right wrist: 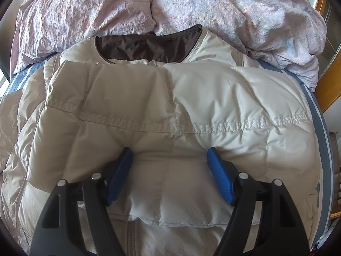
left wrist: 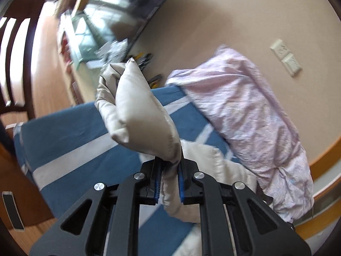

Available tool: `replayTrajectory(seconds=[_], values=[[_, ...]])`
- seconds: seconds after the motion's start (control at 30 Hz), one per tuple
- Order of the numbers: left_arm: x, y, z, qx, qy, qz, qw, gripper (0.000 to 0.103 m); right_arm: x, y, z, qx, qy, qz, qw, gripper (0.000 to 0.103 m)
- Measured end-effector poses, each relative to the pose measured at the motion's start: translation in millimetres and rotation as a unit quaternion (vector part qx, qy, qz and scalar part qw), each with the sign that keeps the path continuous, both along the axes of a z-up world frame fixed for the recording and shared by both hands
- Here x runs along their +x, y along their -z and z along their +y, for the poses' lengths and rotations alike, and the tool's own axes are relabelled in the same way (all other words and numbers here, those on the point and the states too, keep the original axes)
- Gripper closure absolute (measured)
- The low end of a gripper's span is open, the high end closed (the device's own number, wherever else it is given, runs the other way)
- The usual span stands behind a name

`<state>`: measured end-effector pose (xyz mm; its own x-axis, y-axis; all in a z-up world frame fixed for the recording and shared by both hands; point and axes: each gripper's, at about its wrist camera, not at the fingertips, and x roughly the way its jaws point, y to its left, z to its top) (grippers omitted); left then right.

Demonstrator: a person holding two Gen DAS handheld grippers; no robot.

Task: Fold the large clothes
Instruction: 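Grasp the other sleeve cuff with the left gripper and lift it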

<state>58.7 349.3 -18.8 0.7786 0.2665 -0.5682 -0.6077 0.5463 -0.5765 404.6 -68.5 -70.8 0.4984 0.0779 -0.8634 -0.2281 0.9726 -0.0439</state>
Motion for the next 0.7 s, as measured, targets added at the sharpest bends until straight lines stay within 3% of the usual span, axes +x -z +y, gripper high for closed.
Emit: replayTrajectory(seconds=[0.13,0.23,0.47,0.7], values=[[37.9,-38.0,-35.6,0.040,0.075,-0.030,0.9960,0.091,0.6,0.1,0.4,0.002,0.001,0.001,1.000,0.029],[68.4,-56.4,-68.9,0.055,0.140,-0.048,0.9875,0.091,1.1,0.0,0.6,0.004,0.001,0.002,1.000,0.029],[124.6,-71.7,-149.0,0.067,0.269,-0.074,0.9580,0.091,4.3,-0.7,-1.2,0.013,0.000,0.008,1.000,0.029],[160.8,-68.0,-214.8,0.072,0.359,-0.072,0.9279,0.091,4.3,-0.9,-6.0,0.031,-0.003,0.009,0.999,0.028]])
